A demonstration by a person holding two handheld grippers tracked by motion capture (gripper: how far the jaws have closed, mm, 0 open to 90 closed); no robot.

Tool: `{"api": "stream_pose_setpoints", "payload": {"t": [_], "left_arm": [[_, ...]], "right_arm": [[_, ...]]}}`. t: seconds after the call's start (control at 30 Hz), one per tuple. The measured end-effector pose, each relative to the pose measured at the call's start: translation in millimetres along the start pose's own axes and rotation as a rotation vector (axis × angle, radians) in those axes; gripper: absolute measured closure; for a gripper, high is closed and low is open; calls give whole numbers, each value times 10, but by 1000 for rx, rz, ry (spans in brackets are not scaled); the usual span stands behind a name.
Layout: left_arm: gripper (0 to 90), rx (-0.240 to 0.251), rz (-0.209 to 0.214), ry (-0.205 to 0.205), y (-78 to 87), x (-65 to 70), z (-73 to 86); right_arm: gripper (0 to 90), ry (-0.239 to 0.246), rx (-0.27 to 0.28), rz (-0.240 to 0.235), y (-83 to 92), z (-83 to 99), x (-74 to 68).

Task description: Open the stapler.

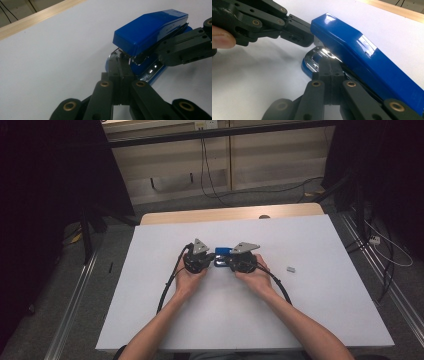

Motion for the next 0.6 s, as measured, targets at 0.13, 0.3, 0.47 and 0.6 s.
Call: {"api": "stream_pose_setpoints", "payload": {"t": [0.13,0.3,0.47,0.6], "left_arm": [[900,4,-10,-6,5,14,-10],[900,5,-4,11,-11,-4,-2],[900,22,15,32,4,-17,-21],[900,37,21,35,16,-12,-42]], "right_arm": [[900,2,-1,3,0,-1,-3],[900,4,-3,9,1,-2,-9],[900,3,-4,9,-1,-4,-8],[900,4,-3,11,-2,-4,-10]]}}
Point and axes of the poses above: each handheld gripper's, and its own axes: y roughly backward along the jaws, z roughly out of its underside, x roughly to its right, the point moved 2 cm from there along -y, roughly forward along the jaws, and after that the axes turned 14 degrees about y, right-handed, at the moved point
